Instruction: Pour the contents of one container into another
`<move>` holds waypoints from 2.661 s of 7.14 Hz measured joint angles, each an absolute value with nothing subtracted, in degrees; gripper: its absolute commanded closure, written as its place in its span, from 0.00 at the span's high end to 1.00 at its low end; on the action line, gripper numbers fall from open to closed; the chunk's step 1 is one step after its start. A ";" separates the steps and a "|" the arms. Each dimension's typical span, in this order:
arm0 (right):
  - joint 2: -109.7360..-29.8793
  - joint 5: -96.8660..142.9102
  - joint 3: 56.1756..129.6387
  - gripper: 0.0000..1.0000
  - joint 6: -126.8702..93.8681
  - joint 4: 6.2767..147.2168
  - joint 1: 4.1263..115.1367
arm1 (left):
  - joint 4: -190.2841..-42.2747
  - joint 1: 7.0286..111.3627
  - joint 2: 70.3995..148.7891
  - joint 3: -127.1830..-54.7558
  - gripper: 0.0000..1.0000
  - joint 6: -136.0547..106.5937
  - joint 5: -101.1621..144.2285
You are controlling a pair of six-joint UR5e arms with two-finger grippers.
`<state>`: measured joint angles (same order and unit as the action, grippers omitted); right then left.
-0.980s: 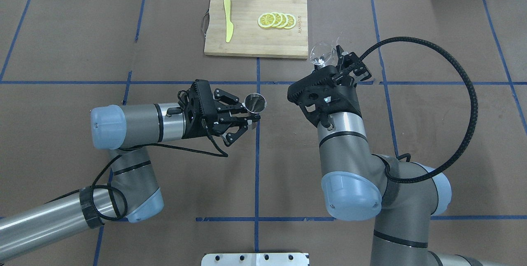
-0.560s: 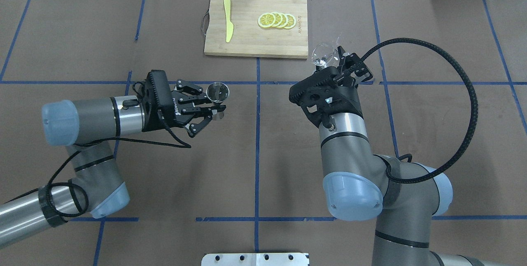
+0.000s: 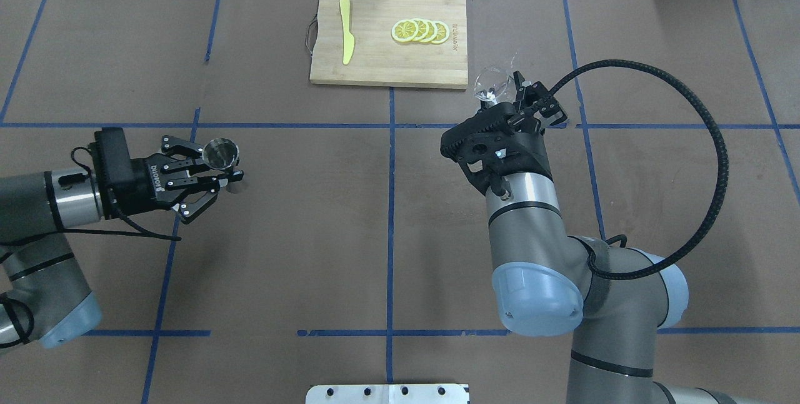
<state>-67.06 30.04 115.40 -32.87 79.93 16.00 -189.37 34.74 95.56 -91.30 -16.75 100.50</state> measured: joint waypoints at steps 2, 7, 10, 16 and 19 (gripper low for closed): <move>-67.13 30.00 115.43 0.00 -32.87 79.90 16.00 | -196.04 34.94 89.35 -91.30 0.00 -20.63 100.54; -67.61 29.98 115.46 0.00 -32.87 78.52 16.00 | -200.58 34.60 82.73 -91.40 0.00 -34.88 94.63; -68.13 29.97 115.49 0.00 -32.87 77.90 16.00 | -200.92 31.41 80.77 -91.24 0.00 -38.80 84.55; -68.23 29.81 115.61 0.00 -32.96 77.87 16.00 | -200.43 12.09 79.35 -90.09 0.00 -39.30 44.23; -68.23 29.72 115.71 0.00 -32.96 77.81 16.00 | -200.03 9.59 79.46 -87.31 0.00 -39.10 32.64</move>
